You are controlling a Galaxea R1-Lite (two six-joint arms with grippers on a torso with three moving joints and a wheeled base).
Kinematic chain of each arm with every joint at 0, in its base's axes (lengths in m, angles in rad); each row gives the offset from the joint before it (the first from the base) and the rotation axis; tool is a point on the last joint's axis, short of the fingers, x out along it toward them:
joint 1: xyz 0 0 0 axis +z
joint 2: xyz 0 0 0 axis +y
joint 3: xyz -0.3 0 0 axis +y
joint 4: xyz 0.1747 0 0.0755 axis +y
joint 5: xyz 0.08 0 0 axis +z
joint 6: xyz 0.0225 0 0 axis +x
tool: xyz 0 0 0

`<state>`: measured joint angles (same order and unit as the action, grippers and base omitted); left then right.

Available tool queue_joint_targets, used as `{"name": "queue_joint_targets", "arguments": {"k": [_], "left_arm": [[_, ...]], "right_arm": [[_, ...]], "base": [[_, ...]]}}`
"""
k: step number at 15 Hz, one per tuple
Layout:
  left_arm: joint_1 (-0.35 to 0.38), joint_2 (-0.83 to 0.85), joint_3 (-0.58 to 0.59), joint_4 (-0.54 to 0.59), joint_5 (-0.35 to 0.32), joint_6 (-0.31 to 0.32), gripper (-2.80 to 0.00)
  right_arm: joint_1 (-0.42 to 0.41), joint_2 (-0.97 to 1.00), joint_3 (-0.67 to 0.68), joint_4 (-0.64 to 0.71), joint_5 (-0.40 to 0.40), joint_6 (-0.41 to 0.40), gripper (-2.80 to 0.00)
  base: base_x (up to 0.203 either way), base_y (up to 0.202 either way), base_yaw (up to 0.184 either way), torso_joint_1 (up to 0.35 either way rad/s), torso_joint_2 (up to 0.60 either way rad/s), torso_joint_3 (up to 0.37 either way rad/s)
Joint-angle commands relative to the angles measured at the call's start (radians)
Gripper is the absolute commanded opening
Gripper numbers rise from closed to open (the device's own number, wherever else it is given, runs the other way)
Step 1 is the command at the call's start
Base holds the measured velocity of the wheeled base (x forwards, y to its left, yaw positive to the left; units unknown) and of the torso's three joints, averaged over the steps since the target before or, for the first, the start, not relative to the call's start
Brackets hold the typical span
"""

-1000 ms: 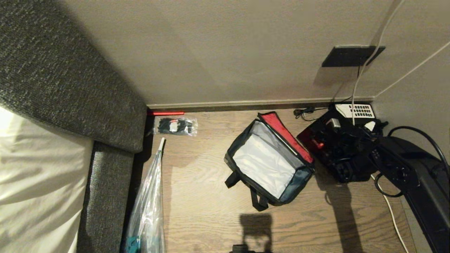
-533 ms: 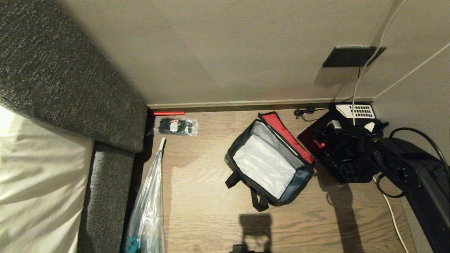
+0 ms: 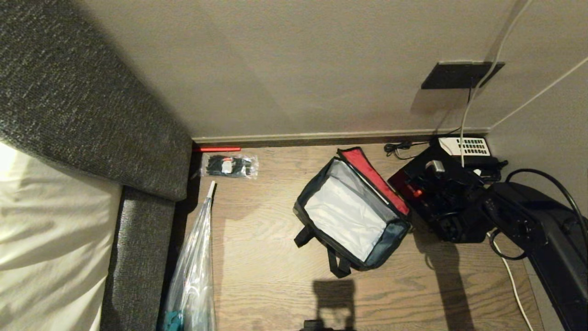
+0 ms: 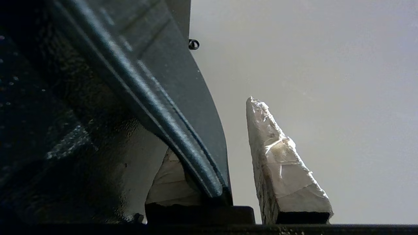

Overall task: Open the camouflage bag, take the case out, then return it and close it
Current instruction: Grip the handle again, then place the black box back

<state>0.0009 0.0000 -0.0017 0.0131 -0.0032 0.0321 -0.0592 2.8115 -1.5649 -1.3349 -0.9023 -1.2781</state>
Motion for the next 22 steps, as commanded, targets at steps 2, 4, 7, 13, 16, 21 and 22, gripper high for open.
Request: {"name": "queue_joint_targets", "arguments": {"k": [2, 4, 7, 13, 16, 21, 22], "left_arm": [[0.000, 0.000, 0.000, 0.001, 0.000, 0.000, -2.80], [0.001, 0.000, 0.000, 0.001, 0.000, 0.000, -2.80], [-0.001, 0.000, 0.000, 0.001, 0.000, 0.000, -2.80], [0.000, 0.000, 0.000, 0.001, 0.000, 0.000, -2.80], [0.000, 0.000, 0.000, 0.001, 0.000, 0.000, -2.80], [0.001, 0.000, 0.000, 0.001, 0.000, 0.000, -2.80], [-0.001, 0.000, 0.000, 0.001, 0.000, 0.000, -2.80]], "right_arm": [[0.019, -0.003, 0.012, -0.056, -0.004, 0.010, -2.80], [0.028, -0.024, 0.043, -0.093, -0.004, 0.008, -2.80], [0.038, -0.090, 0.093, -0.109, -0.004, 0.006, -2.80], [0.038, -0.200, 0.115, -0.108, -0.004, 0.005, -2.80], [0.038, -0.256, 0.125, -0.105, -0.004, 0.007, -2.80], [0.038, -0.344, 0.169, -0.093, 0.002, 0.005, -2.80], [0.038, -0.369, 0.181, -0.081, 0.009, 0.005, -2.80]], "base": [[0.000, 0.000, 0.000, 0.000, 0.00, 0.000], [0.000, 0.000, 0.000, 0.000, 0.00, 0.000], [0.000, 0.000, 0.000, 0.000, 0.00, 0.000], [0.000, 0.000, 0.000, 0.000, 0.00, 0.000], [0.000, 0.000, 0.000, 0.000, 0.00, 0.000], [0.000, 0.000, 0.000, 0.000, 0.00, 0.000], [0.000, 0.000, 0.000, 0.000, 0.00, 0.000]]}}
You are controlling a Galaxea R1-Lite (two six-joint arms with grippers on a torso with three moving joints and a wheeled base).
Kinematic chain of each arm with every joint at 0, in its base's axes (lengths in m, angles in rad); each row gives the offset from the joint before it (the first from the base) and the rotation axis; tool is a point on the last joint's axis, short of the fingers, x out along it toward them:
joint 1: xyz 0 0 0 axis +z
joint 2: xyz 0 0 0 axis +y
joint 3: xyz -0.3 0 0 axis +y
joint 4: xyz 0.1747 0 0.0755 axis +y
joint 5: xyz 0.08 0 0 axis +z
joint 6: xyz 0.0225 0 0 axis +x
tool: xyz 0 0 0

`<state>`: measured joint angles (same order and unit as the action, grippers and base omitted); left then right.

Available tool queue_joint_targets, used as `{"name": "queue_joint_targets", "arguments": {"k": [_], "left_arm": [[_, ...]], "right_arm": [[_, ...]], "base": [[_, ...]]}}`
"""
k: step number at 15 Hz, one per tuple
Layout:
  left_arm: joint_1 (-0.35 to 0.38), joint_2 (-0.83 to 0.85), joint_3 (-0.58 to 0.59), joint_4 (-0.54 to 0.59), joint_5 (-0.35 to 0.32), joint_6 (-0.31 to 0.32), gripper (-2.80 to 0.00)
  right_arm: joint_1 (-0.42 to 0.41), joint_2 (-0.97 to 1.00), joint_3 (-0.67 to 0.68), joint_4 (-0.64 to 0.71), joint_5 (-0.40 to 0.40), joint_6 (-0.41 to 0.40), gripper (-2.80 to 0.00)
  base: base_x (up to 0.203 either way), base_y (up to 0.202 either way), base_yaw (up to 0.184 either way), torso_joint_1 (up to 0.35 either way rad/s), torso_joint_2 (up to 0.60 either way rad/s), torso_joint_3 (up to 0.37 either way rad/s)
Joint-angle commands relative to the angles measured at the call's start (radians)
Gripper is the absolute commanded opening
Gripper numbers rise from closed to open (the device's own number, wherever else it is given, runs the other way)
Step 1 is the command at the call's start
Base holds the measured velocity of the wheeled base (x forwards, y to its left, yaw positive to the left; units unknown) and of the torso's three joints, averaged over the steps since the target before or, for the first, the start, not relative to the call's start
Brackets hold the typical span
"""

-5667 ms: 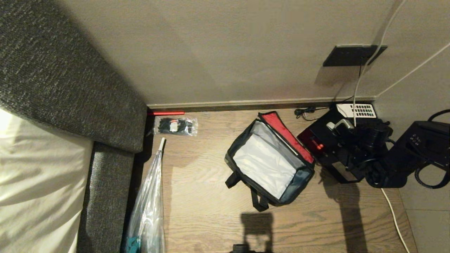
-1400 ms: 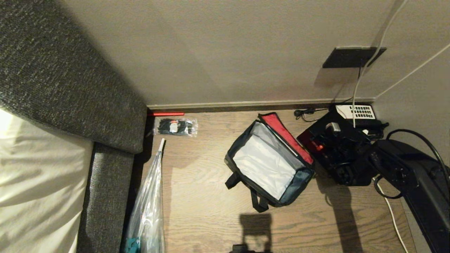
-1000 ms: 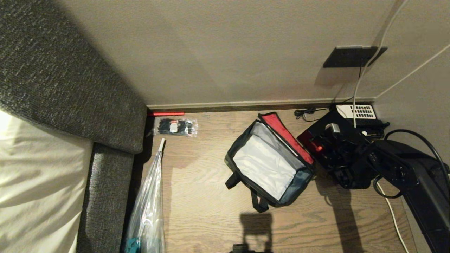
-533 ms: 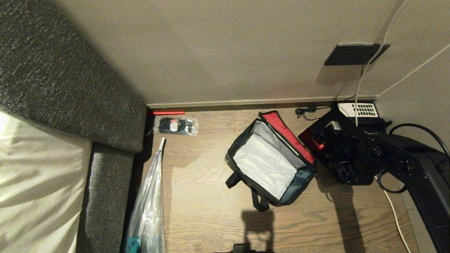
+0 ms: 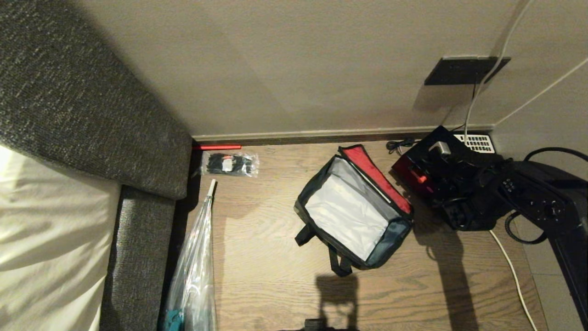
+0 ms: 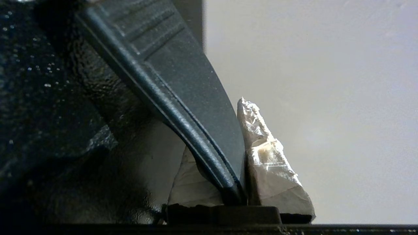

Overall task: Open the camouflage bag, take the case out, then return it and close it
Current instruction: Place the black box back

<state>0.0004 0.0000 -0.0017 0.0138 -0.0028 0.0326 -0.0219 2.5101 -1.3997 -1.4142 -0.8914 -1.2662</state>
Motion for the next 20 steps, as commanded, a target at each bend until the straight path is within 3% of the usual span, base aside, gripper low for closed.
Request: {"name": "queue_joint_targets", "arguments": {"k": [1, 9, 15, 20], "left_arm": [[0.000, 0.000, 0.000, 0.001, 0.000, 0.000, -2.80], [0.001, 0.000, 0.000, 0.000, 0.000, 0.000, -2.80], [0.000, 0.000, 0.000, 0.000, 0.000, 0.000, -2.80], [0.000, 0.000, 0.000, 0.000, 0.000, 0.000, -2.80]], "right_arm": [[0.000, -0.100, 0.033, 0.011, 0.002, -0.007, -2.80], [0.047, -0.333, 0.283, 0.041, -0.002, 0.063, -2.80], [0.180, -0.445, 0.469, -0.029, -0.050, 0.066, -2.80], [0.293, -0.486, 0.503, -0.067, -0.118, 0.063, -2.80]], "base": [[0.000, 0.000, 0.000, 0.000, 0.00, 0.000], [0.000, 0.000, 0.000, 0.000, 0.00, 0.000], [0.000, 0.000, 0.000, 0.000, 0.00, 0.000], [0.000, 0.000, 0.000, 0.000, 0.00, 0.000]]}}
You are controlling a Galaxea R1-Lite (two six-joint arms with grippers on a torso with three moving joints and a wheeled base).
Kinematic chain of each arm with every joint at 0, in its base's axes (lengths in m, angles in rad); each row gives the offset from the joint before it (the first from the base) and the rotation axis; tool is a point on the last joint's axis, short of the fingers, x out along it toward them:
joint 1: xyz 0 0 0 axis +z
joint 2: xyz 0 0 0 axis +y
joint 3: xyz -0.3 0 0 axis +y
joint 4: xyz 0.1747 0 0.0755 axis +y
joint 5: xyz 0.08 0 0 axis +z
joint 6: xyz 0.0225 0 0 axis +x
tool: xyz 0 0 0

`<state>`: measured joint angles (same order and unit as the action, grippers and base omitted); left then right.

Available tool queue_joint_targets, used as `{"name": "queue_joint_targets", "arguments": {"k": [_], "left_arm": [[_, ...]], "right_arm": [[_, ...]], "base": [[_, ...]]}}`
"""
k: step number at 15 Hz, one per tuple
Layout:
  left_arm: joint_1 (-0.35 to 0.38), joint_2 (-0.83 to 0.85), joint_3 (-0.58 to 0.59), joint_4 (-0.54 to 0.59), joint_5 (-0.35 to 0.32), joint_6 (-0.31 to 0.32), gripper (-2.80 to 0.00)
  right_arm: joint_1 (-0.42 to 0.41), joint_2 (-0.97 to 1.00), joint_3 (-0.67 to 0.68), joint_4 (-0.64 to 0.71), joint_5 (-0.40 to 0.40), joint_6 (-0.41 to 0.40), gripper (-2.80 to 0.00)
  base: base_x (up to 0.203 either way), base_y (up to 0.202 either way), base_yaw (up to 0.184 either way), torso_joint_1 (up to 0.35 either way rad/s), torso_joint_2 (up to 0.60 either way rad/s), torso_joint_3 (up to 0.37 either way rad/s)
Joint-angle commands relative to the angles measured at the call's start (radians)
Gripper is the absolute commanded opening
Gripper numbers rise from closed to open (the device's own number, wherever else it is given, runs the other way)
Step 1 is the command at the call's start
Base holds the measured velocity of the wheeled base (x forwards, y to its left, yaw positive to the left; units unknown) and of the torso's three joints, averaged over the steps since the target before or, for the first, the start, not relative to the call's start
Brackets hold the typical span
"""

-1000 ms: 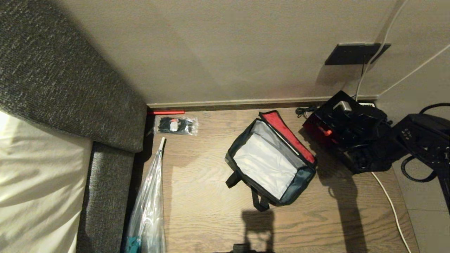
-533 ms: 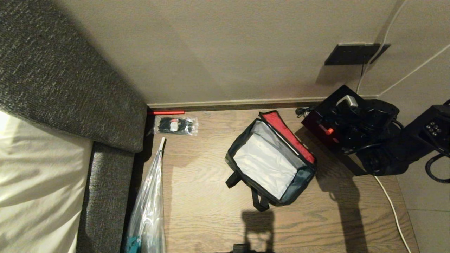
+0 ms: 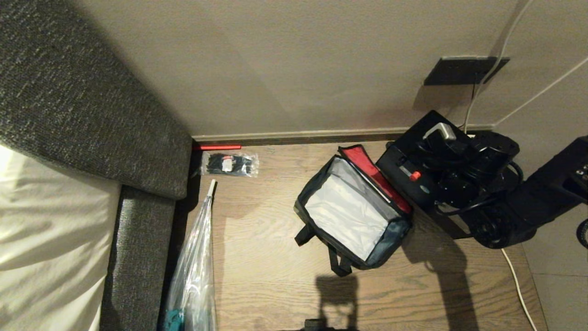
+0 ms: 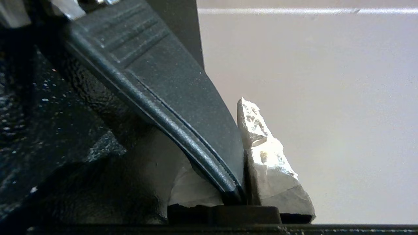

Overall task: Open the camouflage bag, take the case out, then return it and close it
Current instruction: Place the black box back

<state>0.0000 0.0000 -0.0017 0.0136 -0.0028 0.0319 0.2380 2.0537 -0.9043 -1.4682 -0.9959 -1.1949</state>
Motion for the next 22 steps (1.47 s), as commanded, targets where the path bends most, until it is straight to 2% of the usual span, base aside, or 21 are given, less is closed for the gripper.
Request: {"name": "queue_joint_targets", "arguments": {"k": [1, 10, 12, 22], "left_arm": [[0.001, 0.000, 0.000, 0.000, 0.000, 0.000, -2.80], [0.001, 0.000, 0.000, 0.000, 0.000, 0.000, -2.80], [0.000, 0.000, 0.000, 0.000, 0.000, 0.000, -2.80], [0.000, 0.000, 0.000, 0.000, 0.000, 0.000, -2.80]], "right_arm": [[0.053, -0.033, 0.011, -0.016, -0.028, -0.010, -2.80], [0.209, -0.049, 0.061, -0.008, -0.105, -0.008, -2.80], [0.249, -0.042, 0.062, -0.010, -0.145, -0.006, -2.80], [0.350, 0.018, 0.043, -0.016, -0.193, -0.005, -2.80]], "base": [[0.000, 0.000, 0.000, 0.000, 0.00, 0.000], [0.000, 0.000, 0.000, 0.000, 0.00, 0.000], [0.000, 0.000, 0.000, 0.000, 0.00, 0.000], [0.000, 0.000, 0.000, 0.000, 0.00, 0.000]]}}
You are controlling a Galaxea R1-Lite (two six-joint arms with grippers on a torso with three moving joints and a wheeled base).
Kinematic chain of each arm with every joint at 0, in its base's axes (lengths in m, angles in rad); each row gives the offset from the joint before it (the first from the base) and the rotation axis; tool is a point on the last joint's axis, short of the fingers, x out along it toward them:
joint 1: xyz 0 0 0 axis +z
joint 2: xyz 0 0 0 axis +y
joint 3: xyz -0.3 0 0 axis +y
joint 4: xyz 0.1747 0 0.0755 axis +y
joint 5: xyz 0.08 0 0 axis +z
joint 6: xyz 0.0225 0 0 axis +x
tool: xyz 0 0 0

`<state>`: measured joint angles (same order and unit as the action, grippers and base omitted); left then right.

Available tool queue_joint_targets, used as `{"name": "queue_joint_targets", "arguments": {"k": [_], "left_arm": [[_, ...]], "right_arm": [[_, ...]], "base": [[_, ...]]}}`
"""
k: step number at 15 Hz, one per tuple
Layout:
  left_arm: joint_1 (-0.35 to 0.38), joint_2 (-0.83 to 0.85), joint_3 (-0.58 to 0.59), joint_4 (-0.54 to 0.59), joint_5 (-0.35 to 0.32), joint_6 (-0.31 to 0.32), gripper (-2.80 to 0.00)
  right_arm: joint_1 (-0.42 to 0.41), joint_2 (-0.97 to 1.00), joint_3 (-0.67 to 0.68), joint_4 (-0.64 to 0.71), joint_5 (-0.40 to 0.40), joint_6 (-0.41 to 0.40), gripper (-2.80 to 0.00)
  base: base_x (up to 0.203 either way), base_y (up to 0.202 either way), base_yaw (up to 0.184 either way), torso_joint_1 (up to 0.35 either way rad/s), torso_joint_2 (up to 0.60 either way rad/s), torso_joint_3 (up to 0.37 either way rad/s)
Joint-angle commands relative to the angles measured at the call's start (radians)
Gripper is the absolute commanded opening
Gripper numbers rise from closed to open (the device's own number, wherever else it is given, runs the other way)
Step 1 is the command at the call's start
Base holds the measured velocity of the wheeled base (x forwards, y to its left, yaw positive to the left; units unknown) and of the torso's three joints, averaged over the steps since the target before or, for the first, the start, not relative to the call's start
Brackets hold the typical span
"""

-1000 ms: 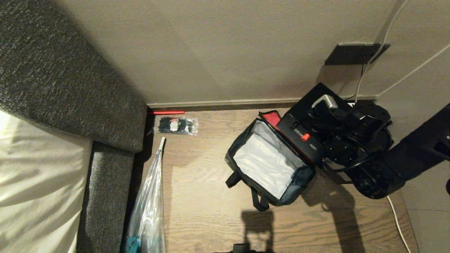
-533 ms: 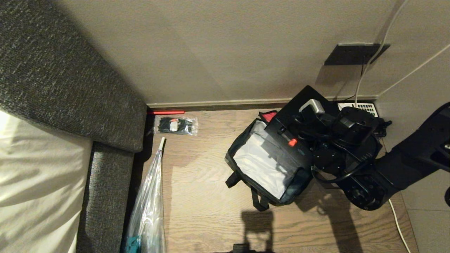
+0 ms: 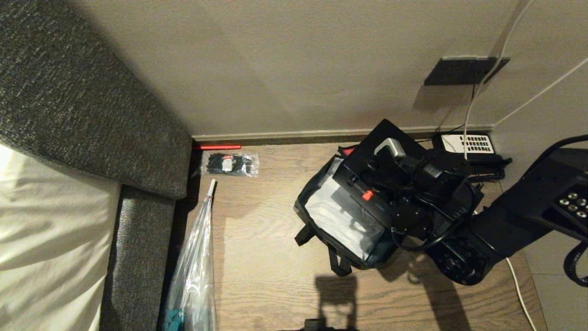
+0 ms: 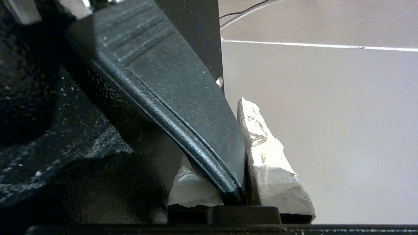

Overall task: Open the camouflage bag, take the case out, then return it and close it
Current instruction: Place the black box back

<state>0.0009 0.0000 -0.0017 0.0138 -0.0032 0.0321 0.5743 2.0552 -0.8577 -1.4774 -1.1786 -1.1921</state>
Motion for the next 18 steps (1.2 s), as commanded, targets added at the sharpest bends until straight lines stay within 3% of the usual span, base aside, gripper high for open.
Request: {"name": "queue_joint_targets", "arguments": {"k": [1, 9, 18], "left_arm": [[0.000, 0.000, 0.000, 0.000, 0.000, 0.000, -2.80], [-0.001, 0.000, 0.000, 0.000, 0.000, 0.000, -2.80], [0.001, 0.000, 0.000, 0.000, 0.000, 0.000, -2.80]], "right_arm": [[0.020, 0.019, -0.004, -0.007, -0.012, -0.007, -2.80], [0.065, 0.046, -0.047, -0.001, -0.015, -0.009, -2.80], [0.098, 0.124, -0.125, 0.005, -0.073, -0.010, -2.80]], "base": [[0.000, 0.000, 0.000, 0.000, 0.00, 0.000], [0.000, 0.000, 0.000, 0.000, 0.00, 0.000], [0.000, 0.000, 0.000, 0.000, 0.00, 0.000]]}}
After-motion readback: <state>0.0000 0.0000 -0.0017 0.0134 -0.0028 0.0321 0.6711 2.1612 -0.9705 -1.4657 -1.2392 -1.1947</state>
